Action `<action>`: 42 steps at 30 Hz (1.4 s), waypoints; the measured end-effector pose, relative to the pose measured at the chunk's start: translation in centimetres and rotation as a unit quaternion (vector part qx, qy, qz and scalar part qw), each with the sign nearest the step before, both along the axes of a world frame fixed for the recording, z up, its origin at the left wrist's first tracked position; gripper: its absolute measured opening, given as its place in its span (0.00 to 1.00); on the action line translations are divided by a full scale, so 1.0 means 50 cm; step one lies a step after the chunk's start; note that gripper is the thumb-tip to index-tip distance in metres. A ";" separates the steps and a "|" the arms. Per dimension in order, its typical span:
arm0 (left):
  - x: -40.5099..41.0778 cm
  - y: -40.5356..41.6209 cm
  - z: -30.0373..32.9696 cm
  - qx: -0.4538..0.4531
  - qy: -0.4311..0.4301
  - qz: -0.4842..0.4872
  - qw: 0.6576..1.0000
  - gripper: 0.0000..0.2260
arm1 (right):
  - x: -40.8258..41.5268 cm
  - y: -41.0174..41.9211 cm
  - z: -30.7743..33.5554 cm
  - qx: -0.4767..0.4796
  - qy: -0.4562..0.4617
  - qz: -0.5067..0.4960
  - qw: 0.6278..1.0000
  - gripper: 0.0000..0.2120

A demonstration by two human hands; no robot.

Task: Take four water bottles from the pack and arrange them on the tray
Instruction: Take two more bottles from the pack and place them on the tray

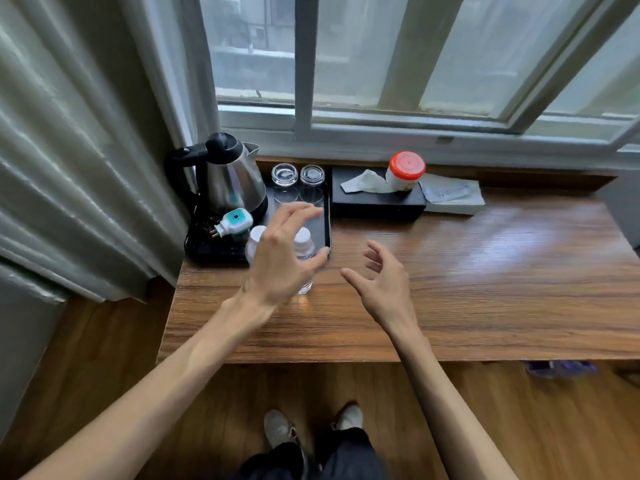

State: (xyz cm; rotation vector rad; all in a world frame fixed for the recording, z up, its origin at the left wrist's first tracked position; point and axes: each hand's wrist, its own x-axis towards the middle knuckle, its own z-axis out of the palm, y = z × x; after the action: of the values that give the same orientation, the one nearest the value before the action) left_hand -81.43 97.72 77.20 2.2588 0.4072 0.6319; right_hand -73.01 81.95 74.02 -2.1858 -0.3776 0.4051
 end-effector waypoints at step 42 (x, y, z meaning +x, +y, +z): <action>0.976 -1.247 -0.146 0.140 0.243 -0.494 0.823 0.30 | 0.611 -1.299 -0.109 -0.080 0.094 -0.416 0.901 0.32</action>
State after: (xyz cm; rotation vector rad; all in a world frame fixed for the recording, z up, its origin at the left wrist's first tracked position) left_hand -32.64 35.39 69.92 2.4718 -0.6717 -0.4648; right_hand -42.44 17.02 68.56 -2.2042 0.7126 0.1558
